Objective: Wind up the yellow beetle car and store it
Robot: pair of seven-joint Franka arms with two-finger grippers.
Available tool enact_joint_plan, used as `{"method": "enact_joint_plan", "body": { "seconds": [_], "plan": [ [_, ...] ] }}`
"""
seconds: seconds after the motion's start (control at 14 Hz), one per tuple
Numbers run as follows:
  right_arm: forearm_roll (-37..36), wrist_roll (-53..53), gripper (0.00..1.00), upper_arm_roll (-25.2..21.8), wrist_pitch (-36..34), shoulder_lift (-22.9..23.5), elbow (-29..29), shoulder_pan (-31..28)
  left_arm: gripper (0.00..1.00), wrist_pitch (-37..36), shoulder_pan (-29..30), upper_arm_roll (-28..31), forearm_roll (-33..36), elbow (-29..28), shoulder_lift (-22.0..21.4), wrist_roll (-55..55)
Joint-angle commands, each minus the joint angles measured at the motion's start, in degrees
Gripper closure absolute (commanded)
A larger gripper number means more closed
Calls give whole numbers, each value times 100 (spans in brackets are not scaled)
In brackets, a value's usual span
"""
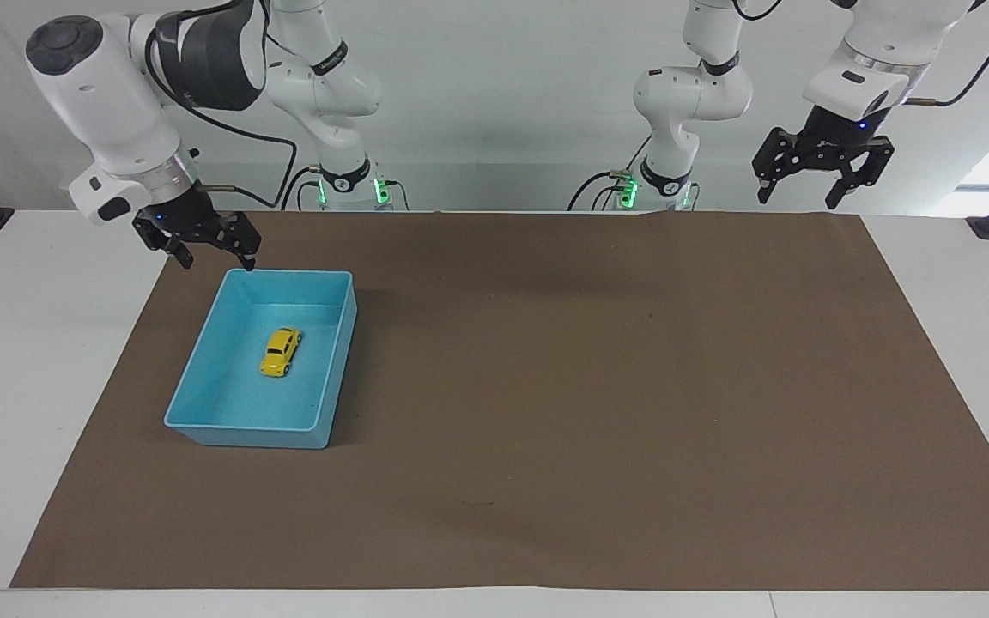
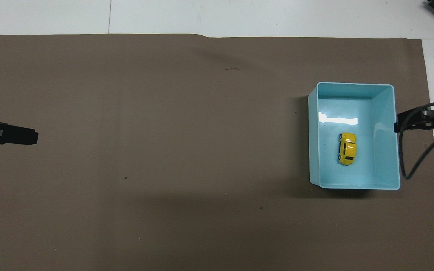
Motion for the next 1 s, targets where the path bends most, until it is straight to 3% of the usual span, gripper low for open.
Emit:
{"method": "enact_joint_plan", "body": {
  "seconds": [0.0, 0.93],
  "plan": [
    [92, 73, 0, 40, -320, 61, 325, -59, 0, 25, 55, -35, -16, 34, -6, 32],
    [57, 3, 0, 49, 14, -18, 237, -42, 0, 43, 55, -35, -25, 33, -6, 5]
  ]
}}
